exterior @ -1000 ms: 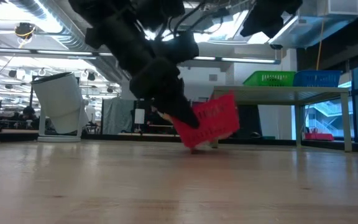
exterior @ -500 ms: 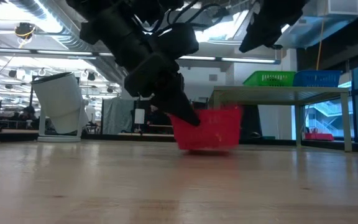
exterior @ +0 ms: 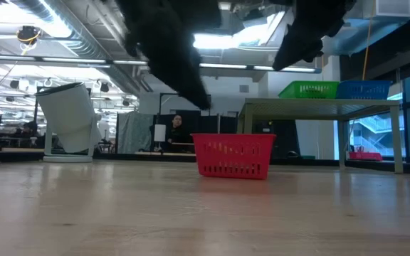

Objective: Pick & Place Office Desk Supplies
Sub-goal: Put the red bin with the sorted crayon boxes on the shelf

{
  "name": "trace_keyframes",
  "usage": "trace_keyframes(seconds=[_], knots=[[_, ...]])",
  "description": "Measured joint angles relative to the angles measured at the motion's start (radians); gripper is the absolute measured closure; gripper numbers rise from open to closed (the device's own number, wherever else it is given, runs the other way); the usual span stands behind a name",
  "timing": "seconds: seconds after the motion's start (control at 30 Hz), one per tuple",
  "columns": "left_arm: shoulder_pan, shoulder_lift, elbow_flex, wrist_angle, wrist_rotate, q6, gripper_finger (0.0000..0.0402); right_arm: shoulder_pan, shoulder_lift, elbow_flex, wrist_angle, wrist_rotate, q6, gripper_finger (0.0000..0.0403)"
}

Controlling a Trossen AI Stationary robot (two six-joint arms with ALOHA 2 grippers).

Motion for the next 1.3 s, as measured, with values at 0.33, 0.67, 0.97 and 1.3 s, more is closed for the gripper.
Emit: trace_keyframes(seconds=[0.33,0.67,0.97,1.3], knots=[[-0.057,-0.121,0.05,-0.477,-0.063,-0.391,0.0251,-0.013,0.214,0.0,0.242,-0.038,-0.175,0.0248],[-0.142,-0.226,0.05,-0.709,-0.212,-0.593,0.0282,-0.061,0.372,0.002,0.302,-0.03,-0.134,0.0191],[-0.173,-0.243,0.049,-0.715,-0.264,-0.607,0.0301,-0.063,0.424,0.002,0.301,-0.066,-0.098,0.024],[-0.173,-0.243,0.049,-0.715,-0.299,-0.608,0.0309,-0.061,0.422,0.002,0.295,-0.098,-0.107,0.0392]])
